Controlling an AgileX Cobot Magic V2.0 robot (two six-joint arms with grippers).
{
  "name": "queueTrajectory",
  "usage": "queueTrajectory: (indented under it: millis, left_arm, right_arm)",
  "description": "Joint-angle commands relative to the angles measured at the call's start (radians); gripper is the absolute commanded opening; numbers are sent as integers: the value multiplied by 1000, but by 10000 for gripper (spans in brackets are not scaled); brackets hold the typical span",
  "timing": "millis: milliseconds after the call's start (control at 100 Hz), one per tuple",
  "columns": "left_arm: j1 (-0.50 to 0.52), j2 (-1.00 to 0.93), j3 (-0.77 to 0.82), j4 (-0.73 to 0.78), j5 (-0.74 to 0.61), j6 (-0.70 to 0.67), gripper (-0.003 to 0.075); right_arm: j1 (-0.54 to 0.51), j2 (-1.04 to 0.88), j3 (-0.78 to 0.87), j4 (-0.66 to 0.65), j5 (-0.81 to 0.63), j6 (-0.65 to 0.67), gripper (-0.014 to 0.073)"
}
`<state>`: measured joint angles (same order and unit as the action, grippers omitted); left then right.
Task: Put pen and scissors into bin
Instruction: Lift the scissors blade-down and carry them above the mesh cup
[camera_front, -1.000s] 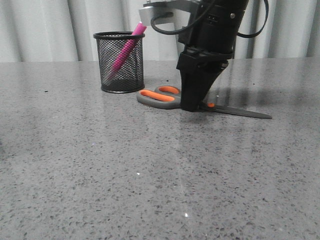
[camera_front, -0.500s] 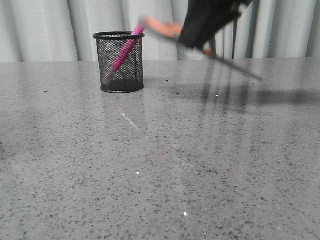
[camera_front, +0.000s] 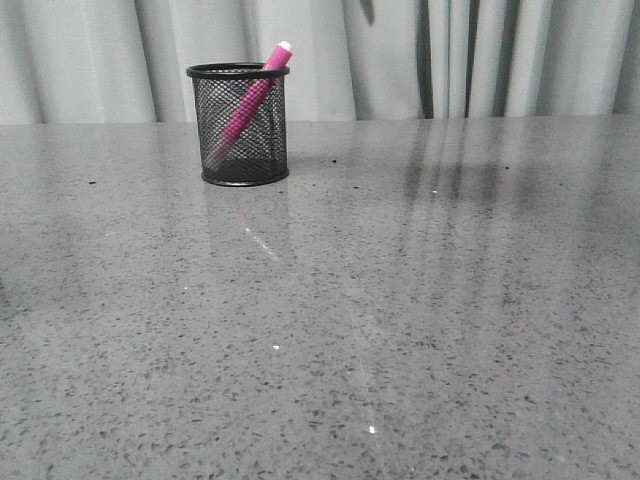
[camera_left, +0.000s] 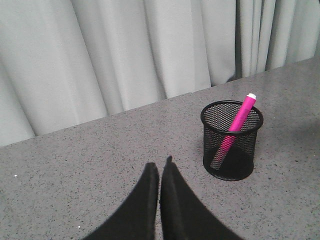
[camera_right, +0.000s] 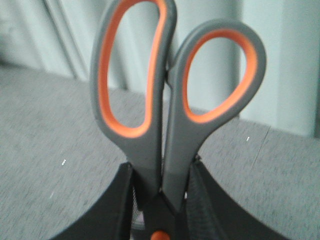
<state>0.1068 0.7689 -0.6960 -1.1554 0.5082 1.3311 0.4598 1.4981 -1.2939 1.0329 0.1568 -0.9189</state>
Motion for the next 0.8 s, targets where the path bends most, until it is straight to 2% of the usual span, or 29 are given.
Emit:
queueTrajectory:
  millis: [0,120,380,790]
  left_arm:
    - [1,-7,-25,-45,-21,-10,-19]
    - [1,-7,-25,-45,-21,-10,-19]
    - [1,-7,-25,-45,-21,-10,-19]
    - [1,-7,-25,-45,-21,-10,-19]
  right_arm:
    - [40,11,-73,33,-165,-15,-76]
    - [71,99,-160,28,-223,-15,-76]
    - [79,274,-380,28,-188,-15,-76]
    - [133,383,-403,13,-308,-15,-76]
